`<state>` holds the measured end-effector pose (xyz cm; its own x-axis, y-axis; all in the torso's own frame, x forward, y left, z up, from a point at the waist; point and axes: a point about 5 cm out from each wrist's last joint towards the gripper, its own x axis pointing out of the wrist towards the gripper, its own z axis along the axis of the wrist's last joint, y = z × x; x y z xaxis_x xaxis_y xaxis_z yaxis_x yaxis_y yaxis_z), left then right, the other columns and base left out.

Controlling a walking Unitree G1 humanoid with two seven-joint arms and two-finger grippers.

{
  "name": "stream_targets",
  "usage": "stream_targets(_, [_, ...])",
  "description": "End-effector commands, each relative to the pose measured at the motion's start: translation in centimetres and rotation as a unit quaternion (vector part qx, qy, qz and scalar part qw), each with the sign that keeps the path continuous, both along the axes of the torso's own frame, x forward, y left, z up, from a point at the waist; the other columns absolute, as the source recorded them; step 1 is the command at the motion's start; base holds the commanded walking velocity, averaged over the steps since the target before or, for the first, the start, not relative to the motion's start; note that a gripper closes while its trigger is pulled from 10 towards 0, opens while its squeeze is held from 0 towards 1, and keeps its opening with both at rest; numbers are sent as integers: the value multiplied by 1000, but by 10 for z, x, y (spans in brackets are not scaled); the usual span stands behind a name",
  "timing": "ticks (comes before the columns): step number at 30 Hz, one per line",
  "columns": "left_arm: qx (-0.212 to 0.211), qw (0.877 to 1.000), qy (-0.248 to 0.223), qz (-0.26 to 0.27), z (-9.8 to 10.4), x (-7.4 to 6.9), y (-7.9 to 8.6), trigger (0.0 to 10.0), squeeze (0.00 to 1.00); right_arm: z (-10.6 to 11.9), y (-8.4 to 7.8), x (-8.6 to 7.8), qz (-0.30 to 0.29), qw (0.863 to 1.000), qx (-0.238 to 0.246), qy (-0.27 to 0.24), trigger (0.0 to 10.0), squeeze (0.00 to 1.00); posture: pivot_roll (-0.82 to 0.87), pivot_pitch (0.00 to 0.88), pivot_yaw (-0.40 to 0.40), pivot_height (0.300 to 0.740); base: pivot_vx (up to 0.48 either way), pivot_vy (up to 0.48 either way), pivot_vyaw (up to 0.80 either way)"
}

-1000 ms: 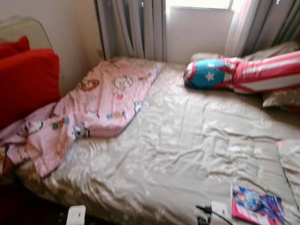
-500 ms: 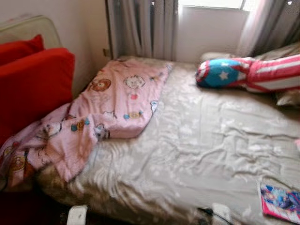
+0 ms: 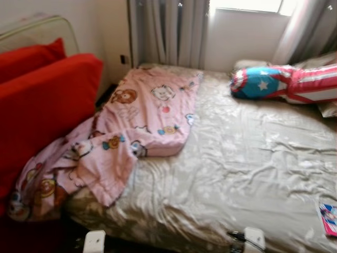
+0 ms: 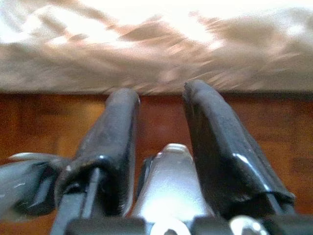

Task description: Clean up the room

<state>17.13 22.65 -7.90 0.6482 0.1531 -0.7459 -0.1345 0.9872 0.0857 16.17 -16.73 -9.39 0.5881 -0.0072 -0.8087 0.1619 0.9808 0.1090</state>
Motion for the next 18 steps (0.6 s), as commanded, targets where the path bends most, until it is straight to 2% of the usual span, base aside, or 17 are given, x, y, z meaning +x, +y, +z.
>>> stream_targets(1, [-5, 1000, 9, -6, -3, -3, -5, 10000, 0, 0, -11, -1, -5, 1000, -13, 2, 10000, 0, 20, 0, 12, 740, 0, 480, 0])
stream_targets(7, [-4, 1000, 8, -6, -2, -2, -4, 10000, 0, -5, -29, -21, -13, 1000, -18, 20, 10000, 0, 22, 0, 14, 740, 0, 480, 0])
stream_targets(10, [-3, 1000, 6, -5, -2, -2, -3, 10000, 0, -5, -31, -22, -14, 999, -19, 21, 10000, 0, 22, 0, 15, 740, 0, 472, 0])
stream_targets(16, [-5, 1000, 1, -6, -1, 0, -4, 10000, 0, -4, -33, -21, -18, 999, -19, 22, 10000, 0, 20, 0, 18, 740, 0, 0, 0])
stream_targets(18, [-9, 1000, -2, -15, 0, 3, -5, 10000, 0, -2, -25, -10, -16, 1000, -17, 16, 10000, 0, 24, 0, 15, 740, 0, 0, 0])
